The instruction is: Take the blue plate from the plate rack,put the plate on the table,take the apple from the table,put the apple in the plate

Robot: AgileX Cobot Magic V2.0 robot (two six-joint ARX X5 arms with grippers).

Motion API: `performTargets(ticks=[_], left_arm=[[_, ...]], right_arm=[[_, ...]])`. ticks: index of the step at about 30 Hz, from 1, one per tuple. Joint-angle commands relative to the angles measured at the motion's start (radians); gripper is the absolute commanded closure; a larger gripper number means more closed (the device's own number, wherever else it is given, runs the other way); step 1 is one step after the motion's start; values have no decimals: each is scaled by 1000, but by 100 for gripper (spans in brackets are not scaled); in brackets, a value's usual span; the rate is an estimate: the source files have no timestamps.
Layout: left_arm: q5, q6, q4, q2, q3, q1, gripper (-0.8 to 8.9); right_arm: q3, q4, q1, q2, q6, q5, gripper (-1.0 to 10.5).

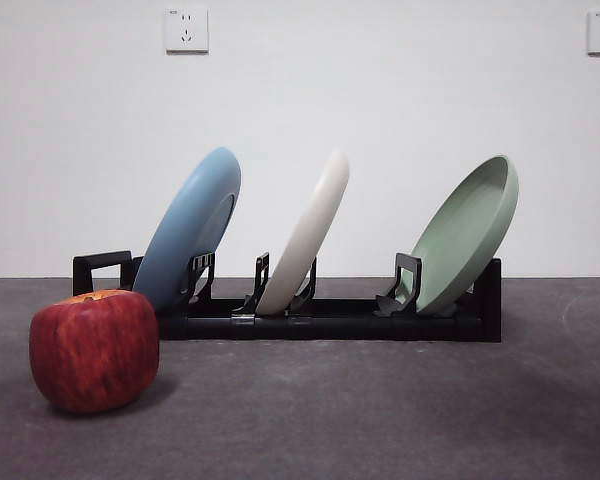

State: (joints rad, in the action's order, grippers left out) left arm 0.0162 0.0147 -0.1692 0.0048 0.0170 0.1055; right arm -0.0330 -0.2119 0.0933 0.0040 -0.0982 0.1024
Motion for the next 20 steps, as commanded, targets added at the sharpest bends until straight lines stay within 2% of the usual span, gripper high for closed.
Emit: performTargets(ticks=[1, 5, 8, 11, 14, 20], left_arm=[[-40, -66, 6, -3, -13, -3, 817], [-147, -125, 6, -3, -13, -3, 821], [-157, -217, -1, -3, -6, -3, 821], [-169, -303, -31, 8, 22, -3, 821], [-205, -311, -50, 39, 66, -3, 821], [-206, -302, -52, 203, 193, -3, 821]], right_arm=[[14, 3, 1, -2, -33, 0, 946], [11, 5, 1, -2, -119, 0, 947], [-2, 8, 1, -2, -194, 0, 955], [-32, 8, 1, 8, -220, -4, 957], [-77, 8, 1, 40, -226, -5, 958], [-201, 5, 1, 188, -226, -3, 957]])
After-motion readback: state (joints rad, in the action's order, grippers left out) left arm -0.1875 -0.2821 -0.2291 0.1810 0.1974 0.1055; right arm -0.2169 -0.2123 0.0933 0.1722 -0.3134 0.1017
